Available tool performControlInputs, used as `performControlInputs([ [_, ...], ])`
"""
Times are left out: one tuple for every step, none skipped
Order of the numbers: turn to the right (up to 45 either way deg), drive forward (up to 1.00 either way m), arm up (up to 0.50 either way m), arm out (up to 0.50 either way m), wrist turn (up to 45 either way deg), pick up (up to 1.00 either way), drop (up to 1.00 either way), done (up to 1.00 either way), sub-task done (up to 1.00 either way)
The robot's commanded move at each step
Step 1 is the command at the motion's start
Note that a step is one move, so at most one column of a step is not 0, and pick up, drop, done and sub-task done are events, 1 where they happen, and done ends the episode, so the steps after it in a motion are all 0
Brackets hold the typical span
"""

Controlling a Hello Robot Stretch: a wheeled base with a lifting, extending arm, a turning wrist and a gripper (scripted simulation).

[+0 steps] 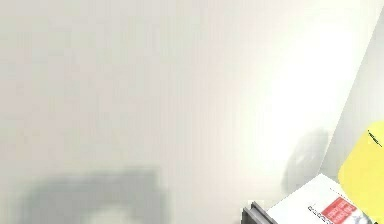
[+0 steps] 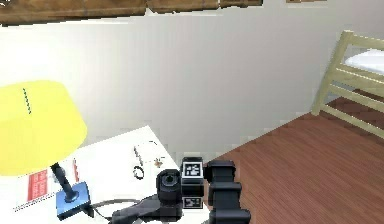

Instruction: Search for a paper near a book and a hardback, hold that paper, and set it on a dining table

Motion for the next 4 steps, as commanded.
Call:
performControlInputs([
  [0.0,0.00,0.00,0.00,45.0,0.00,0.00,0.00,0.00],
  [0.0,0.00,0.00,0.00,21.0,0.00,0.00,0.00,0.00],
  [0.0,0.00,-0.30,0.00,0.0,0.00,0.00,0.00,0.00],
  [0.0,0.00,0.00,0.00,0.0,1.00,0.00,0.00,0.00],
])
